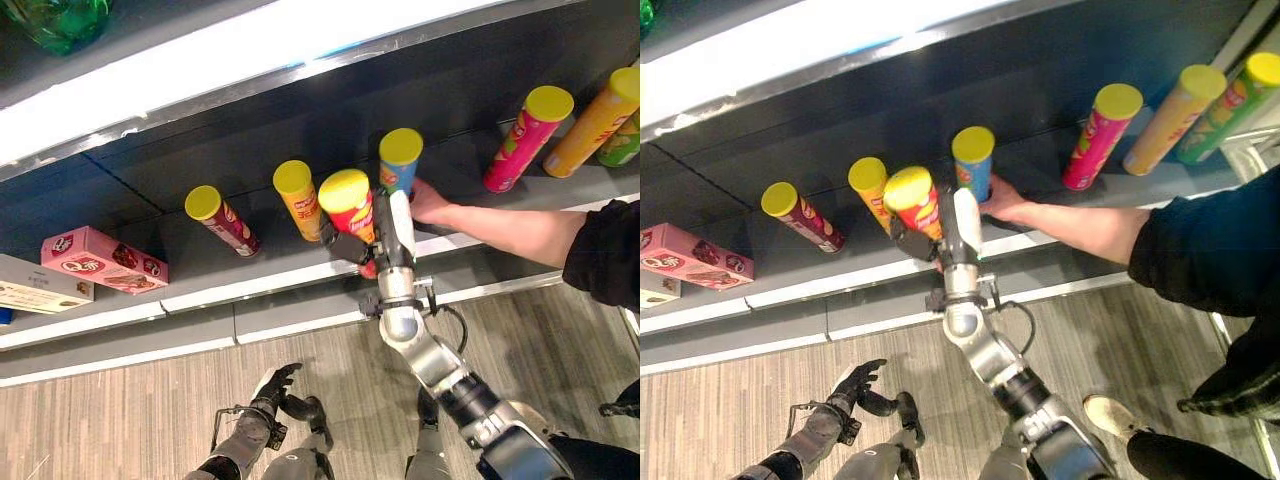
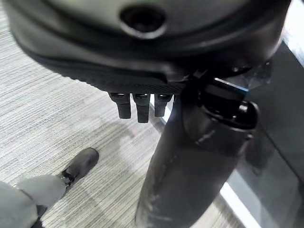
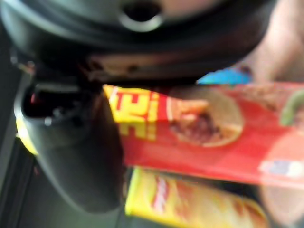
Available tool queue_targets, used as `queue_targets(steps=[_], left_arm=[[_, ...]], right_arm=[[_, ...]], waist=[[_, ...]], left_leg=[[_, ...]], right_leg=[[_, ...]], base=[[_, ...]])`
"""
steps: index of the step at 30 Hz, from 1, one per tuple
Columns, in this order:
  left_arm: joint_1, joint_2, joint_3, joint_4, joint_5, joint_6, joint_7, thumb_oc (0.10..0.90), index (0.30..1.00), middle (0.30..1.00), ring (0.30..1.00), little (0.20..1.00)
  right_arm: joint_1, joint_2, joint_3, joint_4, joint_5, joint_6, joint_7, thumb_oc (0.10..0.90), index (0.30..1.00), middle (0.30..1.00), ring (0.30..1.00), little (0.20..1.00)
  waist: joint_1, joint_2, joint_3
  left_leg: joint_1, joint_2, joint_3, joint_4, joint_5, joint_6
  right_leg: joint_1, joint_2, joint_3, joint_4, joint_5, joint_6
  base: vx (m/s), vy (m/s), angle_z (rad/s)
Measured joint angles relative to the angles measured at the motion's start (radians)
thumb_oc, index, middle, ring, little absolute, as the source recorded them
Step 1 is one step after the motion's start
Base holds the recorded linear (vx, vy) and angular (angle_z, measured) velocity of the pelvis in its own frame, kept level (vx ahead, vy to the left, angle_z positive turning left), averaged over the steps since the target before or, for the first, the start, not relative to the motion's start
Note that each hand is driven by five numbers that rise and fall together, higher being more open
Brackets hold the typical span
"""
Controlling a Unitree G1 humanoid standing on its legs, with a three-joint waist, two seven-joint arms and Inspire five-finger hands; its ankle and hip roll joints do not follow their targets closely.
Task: Put the goods on the table back onto the shelves and tidy them up.
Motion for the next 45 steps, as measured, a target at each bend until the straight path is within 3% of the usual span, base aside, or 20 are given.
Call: queue_targets(steps=[1, 9, 14, 20, 21, 25, 29, 35, 38, 42, 45], left_arm=[[0.001, 0.001, -0.001, -0.004, -0.015, 0.0, -0.001, 0.8, 0.9, 0.9, 0.9, 0.9], [0.0, 0.007, -0.001, -0.034, -0.025, 0.003, -0.014, 0.8, 0.9, 0.9, 0.9, 0.9], [0.011, 0.008, 0.012, -0.046, -0.014, 0.006, -0.019, 0.8, 0.9, 0.9, 0.9, 0.9], [0.023, 0.008, 0.027, -0.039, 0.01, 0.006, -0.02, 0.8, 0.9, 0.9, 0.9, 0.9], [0.023, 0.006, 0.027, -0.025, 0.026, 0.006, -0.02, 0.8, 0.9, 0.9, 0.9, 0.9], [0.038, 0.01, 0.029, 0.031, 0.047, 0.009, -0.018, 0.8, 0.9, 0.9, 0.9, 0.9], [0.042, 0.01, 0.027, 0.041, 0.053, 0.016, -0.016, 0.8, 0.9, 0.9, 0.9, 0.9], [0.066, 0.017, -0.012, 0.031, 0.074, 0.016, -0.01, 0.8, 0.9, 0.9, 0.9, 0.9], [0.071, 0.017, -0.012, 0.03, 0.073, 0.015, -0.01, 0.8, 0.9, 0.9, 0.9, 0.9], [0.103, 0.018, -0.012, 0.016, 0.073, 0.015, -0.01, 0.8, 0.9, 0.9, 0.9, 0.9], [0.103, 0.019, -0.022, -0.004, 0.074, 0.014, -0.013, 0.8, 0.9, 0.9, 0.9, 0.9]], right_arm=[[-0.026, -0.001, -0.028, 0.0, -0.001, 0.003, -0.027, 0.4, 0.3, 0.3, 0.3, 0.3], [-0.028, -0.006, -0.06, -0.009, -0.007, 0.021, -0.065, 0.4, 0.3, 0.3, 0.3, 0.3], [0.176, -0.029, -0.047, -0.191, -0.006, 0.022, -0.034, 0.4, 0.3, 0.3, 0.3, 0.3], [0.319, -0.056, -0.043, -0.227, 0.002, 0.016, 0.008, 0.4, 0.3, 0.3, 0.3, 0.3], [0.375, -0.066, -0.055, -0.251, 0.009, 0.012, 0.022, 0.4, 0.3, 0.3, 0.3, 0.3], [0.508, -0.06, -0.059, -0.289, 0.018, 0.002, 0.026, 0.4, 0.3, 0.3, 0.3, 0.3], [0.49, -0.054, -0.059, -0.288, 0.018, -0.002, 0.022, 0.4, 0.3, 0.3, 0.3, 0.3], [0.331, -0.019, -0.058, -0.129, 0.017, -0.017, -0.051, 0.4, 0.3, 0.3, 0.3, 0.3], [0.219, -0.011, -0.069, -0.041, 0.007, -0.018, -0.106, 0.4, 0.3, 0.3, 0.3, 0.3], [0.149, -0.018, -0.109, -0.003, -0.025, -0.017, -0.171, 0.4, 0.3, 0.3, 0.3, 0.3], [0.095, -0.018, -0.152, 0.057, -0.048, -0.017, -0.207, 0.4, 0.3, 0.3, 0.3, 0.3]], waist=[[0.016, 0.002, -0.001], [0.009, 0.002, -0.002], [-0.032, -0.001, 0.0], [-0.094, -0.037, -0.01], [-0.099, -0.045, -0.014], [-0.136, -0.092, -0.037], [-0.133, -0.1, -0.042], [-0.085, -0.088, -0.044], [-0.06, -0.063, -0.045], [-0.01, -0.005, -0.056], [-0.003, 0.007, -0.055]], left_leg=[[-0.01, 0.002, 0.0, 0.0, 0.0, 0.0], [-0.022, 0.004, -0.003, 0.0, 0.007, 0.01], [0.005, 0.004, -0.005, 0.0, 0.011, 0.015], [0.049, 0.008, 0.0, -0.001, 0.01, 0.013], [0.061, 0.016, 0.0, -0.001, -0.006, -0.009], [0.094, 0.022, 0.004, -0.001, -0.008, -0.014], [0.097, 0.022, 0.005, -0.001, -0.007, -0.014], [0.099, 0.024, 0.016, -0.001, -0.007, -0.013], [0.079, 0.024, 0.016, -0.001, -0.006, -0.012], [0.055, 0.024, 0.014, 0.0, -0.004, -0.009], [0.034, 0.023, 0.01, 0.0, -0.003, -0.007]], right_leg=[[-0.01, 0.002, -0.001, 0.0, 0.0, 0.0], [-0.019, 0.006, -0.002, 0.0, 0.0, 0.0], [0.011, 0.006, -0.008, 0.0, 0.0, 0.0], [0.049, 0.01, -0.009, 0.0, -0.004, 0.004], [0.056, 0.018, -0.006, 0.0, -0.004, 0.004], [0.085, 0.022, -0.003, 0.0, -0.006, 0.006], [0.086, 0.022, -0.001, 0.0, -0.003, 0.003], [0.082, 0.024, 0.002, 0.0, 0.004, -0.006], [0.06, 0.023, 0.003, -0.001, 0.004, -0.006], [0.039, 0.024, 0.002, 0.0, 0.007, -0.009], [0.02, 0.023, 0.0, 0.0, 0.007, -0.009]], base=[[0.01, -0.045, -0.01], [0.02, -0.038, 0.0], [0.01, -0.014, 0.01], [0.01, -0.009, -0.04], [0.02, -0.021, -0.07], [0.03, -0.035, -0.06], [0.04, -0.042, -0.02], [0.02, -0.043, -0.04], [0.0, 0.0, 0.0], [0.01, -0.031, 0.0], [0.01, -0.014, 0.01]])
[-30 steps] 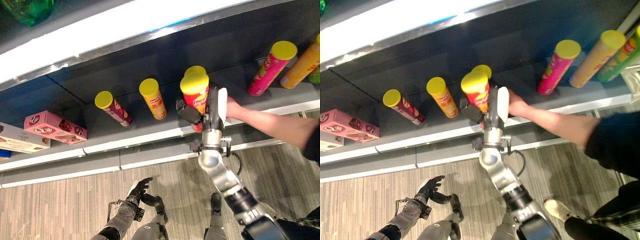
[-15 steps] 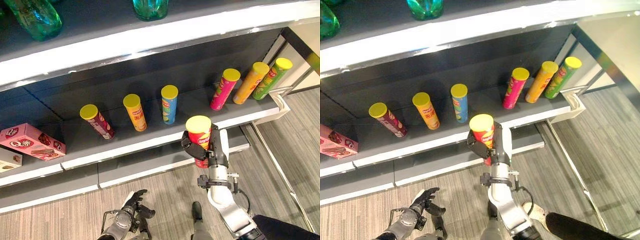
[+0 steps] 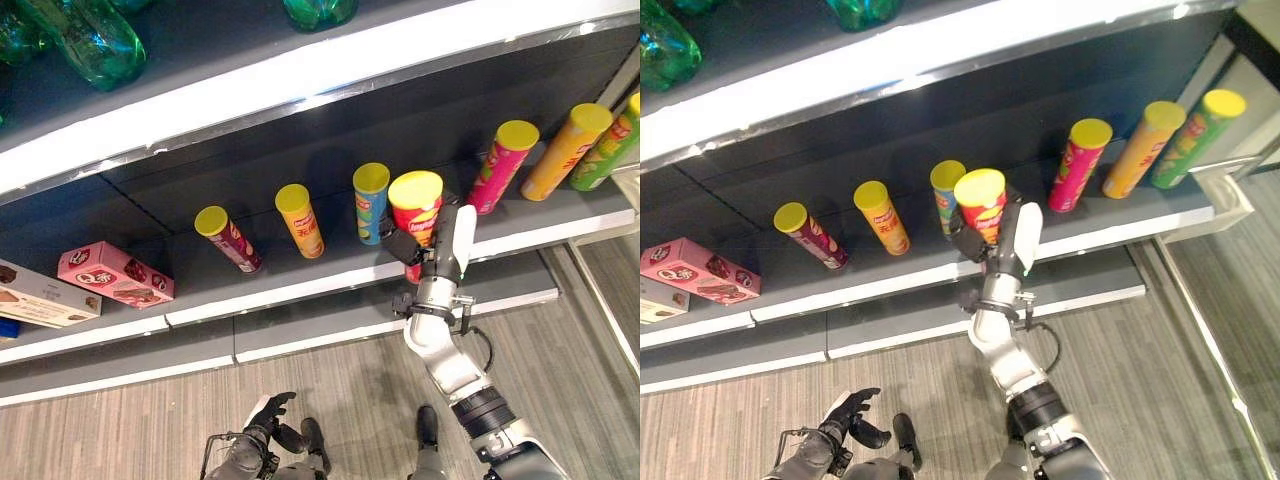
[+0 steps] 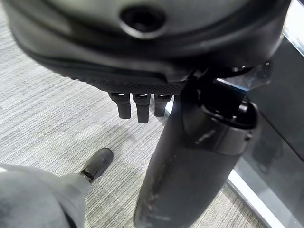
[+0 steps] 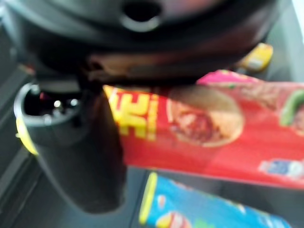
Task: Put the goods on the table back onto the shelves and tidy them up.
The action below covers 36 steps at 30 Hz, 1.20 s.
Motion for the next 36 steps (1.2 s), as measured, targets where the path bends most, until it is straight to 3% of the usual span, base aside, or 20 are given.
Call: queue_targets(steps=[6, 11, 12, 20, 29, 36], left_arm=[[-0.003, 0.001, -0.03, -0.017, 0.0, -0.013, -0.005, 0.8, 0.9, 0.9, 0.9, 0.9], [-0.002, -0.003, -0.035, -0.035, 0.013, -0.034, -0.006, 0.8, 0.9, 0.9, 0.9, 0.9], [-0.004, -0.004, -0.039, -0.038, 0.016, -0.039, -0.007, 0.8, 0.9, 0.9, 0.9, 0.9], [0.001, -0.012, -0.039, -0.039, 0.017, -0.048, -0.006, 0.8, 0.9, 0.9, 0.9, 0.9], [0.002, -0.031, -0.04, -0.042, 0.009, -0.069, 0.006, 0.8, 0.9, 0.9, 0.9, 0.9], [0.005, -0.03, -0.027, -0.044, -0.017, -0.082, 0.022, 0.8, 0.9, 0.9, 0.9, 0.9]], right_arm=[[-0.022, 0.005, -0.082, 0.056, -0.002, 0.005, -0.058, 0.4, 0.3, 0.3, 0.3, 0.3], [-0.023, 0.006, -0.11, 0.061, -0.002, 0.003, -0.104, 0.4, 0.3, 0.3, 0.3, 0.3], [-0.027, 0.007, -0.125, 0.096, -0.001, -0.004, -0.121, 0.4, 0.3, 0.3, 0.3, 0.3], [-0.025, 0.018, -0.141, 0.125, -0.001, -0.011, -0.124, 0.4, 0.3, 0.3, 0.3, 0.3], [-0.059, 0.004, -0.139, 0.123, -0.02, -0.029, -0.145, 0.4, 0.3, 0.3, 0.3, 0.3], [-0.169, -0.03, -0.167, 0.126, -0.08, -0.027, -0.187, 0.4, 0.3, 0.3, 0.3, 0.3]], waist=[[0.008, 0.029, 0.001], [0.024, 0.095, -0.014], [0.027, 0.11, -0.025], [0.034, 0.123, -0.033], [0.079, 0.141, -0.046], [0.083, 0.145, -0.044]], left_leg=[[-0.025, -0.002, -0.007, 0.0, 0.002, 0.002], [-0.045, -0.003, -0.012, 0.0, 0.002, 0.004], [-0.061, -0.01, -0.026, 0.0, 0.016, 0.023], [-0.07, -0.023, -0.042, 0.0, 0.024, 0.034], [-0.136, -0.048, -0.067, 0.0, 0.024, 0.035], [-0.162, -0.061, -0.07, 0.0, 0.024, 0.035]], right_leg=[[-0.023, -0.003, -0.004, 0.0, -0.001, 0.001], [-0.04, -0.004, -0.008, 0.0, -0.004, 0.004], [-0.048, -0.013, -0.019, 0.0, -0.004, 0.005], [-0.049, -0.029, -0.029, 0.0, -0.009, 0.01], [-0.104, -0.057, -0.043, 0.0, 0.0, 0.021], [-0.128, -0.07, -0.041, 0.0, 0.004, 0.028]], base=[[0.01, -0.005, 0.03], [0.04, 0.016, 0.03], [0.04, 0.023, 0.21], [0.03, 0.012, 0.07], [0.01, 0.009, 0.07], [0.01, 0.001, 0.01]])
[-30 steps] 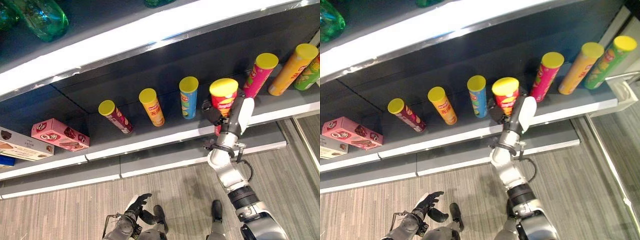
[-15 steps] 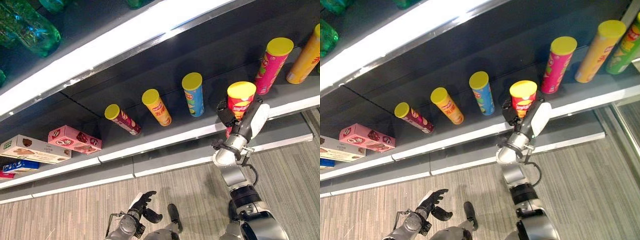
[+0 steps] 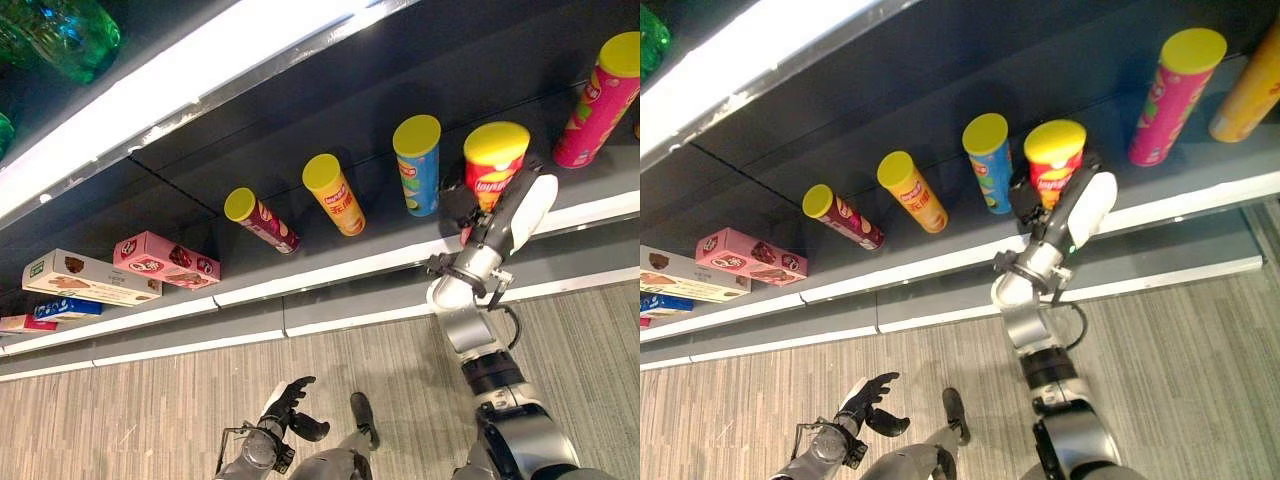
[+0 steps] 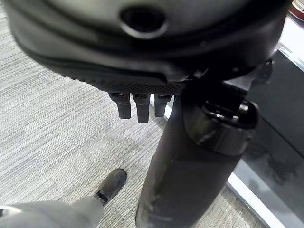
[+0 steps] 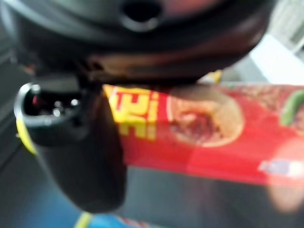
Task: Put the goods on the table back onto the shelves and tidy them up.
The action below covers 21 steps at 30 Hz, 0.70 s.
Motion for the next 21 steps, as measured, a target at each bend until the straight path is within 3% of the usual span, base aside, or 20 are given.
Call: queue_targets(steps=[6, 10, 15, 21], left_arm=[[-0.004, 0.0, 0.04, -0.009, -0.039, -0.021, 0.018, 0.8, 0.9, 0.9, 0.9, 0.9], [-0.021, 0.0, 0.048, -0.009, -0.055, -0.023, 0.021, 0.8, 0.9, 0.9, 0.9, 0.9], [-0.038, 0.001, 0.047, -0.058, -0.054, -0.038, 0.024, 0.8, 0.9, 0.9, 0.9, 0.9], [-0.042, 0.003, 0.046, -0.091, -0.046, -0.061, 0.064, 0.8, 0.9, 0.9, 0.9, 0.9]], right_arm=[[-0.071, -0.082, -0.051, 0.0, -0.08, 0.021, -0.038, 0.4, 0.3, 0.3, 0.3, 0.3], [-0.093, -0.108, -0.082, 0.0, -0.093, 0.044, -0.059, 0.4, 0.3, 0.3, 0.3, 0.3], [-0.139, -0.096, -0.091, 0.005, -0.097, 0.051, -0.067, 0.4, 0.3, 0.3, 0.3, 0.3], [-0.177, -0.09, -0.1, 0.006, -0.095, 0.052, -0.088, 0.4, 0.3, 0.3, 0.3, 0.3]], waist=[[0.019, 0.001, 0.001], [0.018, 0.02, 0.02], [0.022, 0.073, 0.065], [0.037, 0.092, 0.076]], left_leg=[[-0.026, 0.0, -0.013, 0.0, 0.0, 0.0], [-0.034, -0.01, -0.02, 0.0, 0.006, 0.008], [-0.06, -0.021, -0.019, 0.0, 0.007, 0.01], [-0.065, -0.03, -0.018, 0.0, 0.007, 0.009]], right_leg=[[-0.021, -0.001, -0.006, 0.0, -0.003, 0.003], [-0.024, -0.01, -0.01, 0.0, -0.003, 0.004], [-0.056, -0.02, 0.004, 0.001, 0.002, 0.01], [-0.07, -0.03, 0.017, 0.0, 0.001, 0.012]], base=[[0.01, -0.011, 0.02], [0.01, 0.012, 0.06], [0.01, 0.028, -0.01], [0.01, 0.011, -0.03]])
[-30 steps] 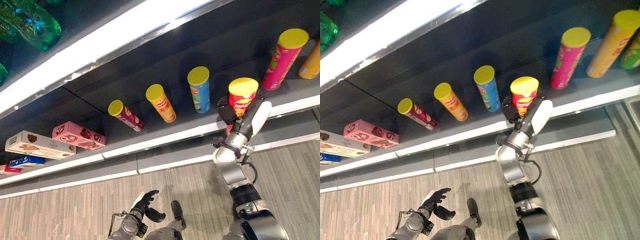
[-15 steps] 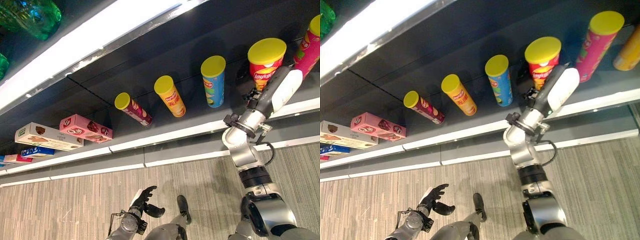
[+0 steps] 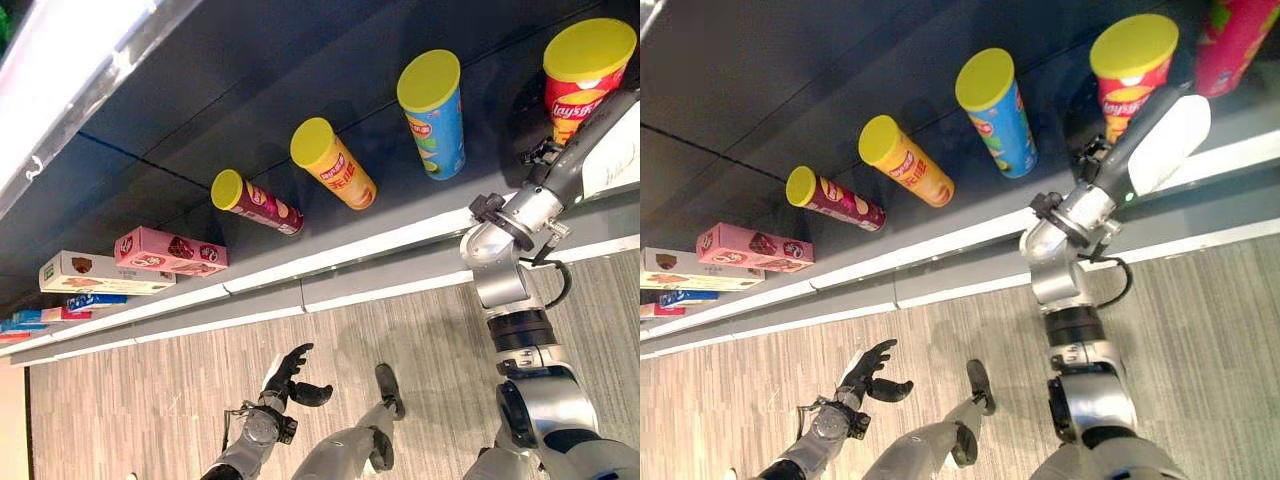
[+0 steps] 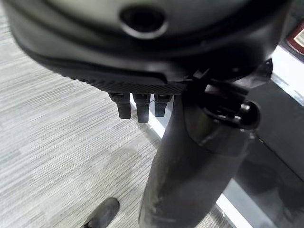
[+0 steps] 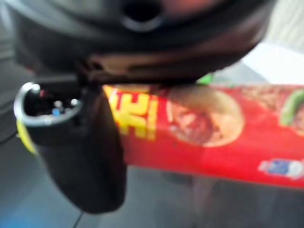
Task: Put the goods on the table back onto the shelves and tidy them up.
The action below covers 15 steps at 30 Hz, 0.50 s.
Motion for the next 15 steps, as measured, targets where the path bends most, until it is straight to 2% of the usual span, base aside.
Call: queue_targets(steps=[3, 10, 15], left_arm=[[-0.009, 0.009, -0.008, -0.029, 0.046, -0.015, 0.023, 0.8, 0.9, 0.9, 0.9, 0.9], [-0.032, 0.024, -0.01, -0.064, 0.116, -0.027, 0.081, 0.8, 0.9, 0.9, 0.9, 0.9], [-0.037, 0.026, -0.023, -0.079, 0.152, -0.043, 0.101, 0.8, 0.9, 0.9, 0.9, 0.9]], right_arm=[[-0.042, -0.005, -0.036, 0.001, 0.008, 0.0, -0.015, 0.4, 0.3, 0.3, 0.3, 0.3], [-0.083, -0.013, -0.057, 0.001, 0.01, 0.0, -0.046, 0.4, 0.3, 0.3, 0.3, 0.3], [-0.148, -0.013, -0.054, 0.0, 0.01, -0.003, -0.056, 0.4, 0.3, 0.3, 0.3, 0.3]], waist=[[0.012, 0.007, -0.001], [0.038, 0.018, 0.0], [0.049, 0.055, 0.006]], left_leg=[[-0.021, -0.008, -0.003, 0.0, 0.012, 0.015], [-0.034, -0.015, -0.003, 0.0, 0.014, 0.014], [-0.046, -0.019, -0.004, 0.0, 0.014, 0.014]], right_leg=[[-0.016, -0.009, -0.003, 0.0, 0.0, 0.0], [-0.028, -0.018, -0.005, 0.0, 0.0, 0.001], [-0.038, -0.022, -0.009, 0.0, 0.001, 0.001]], base=[[0.01, 0.005, 0.07], [0.02, 0.008, 0.02], [0.02, 0.01, 0.0]])
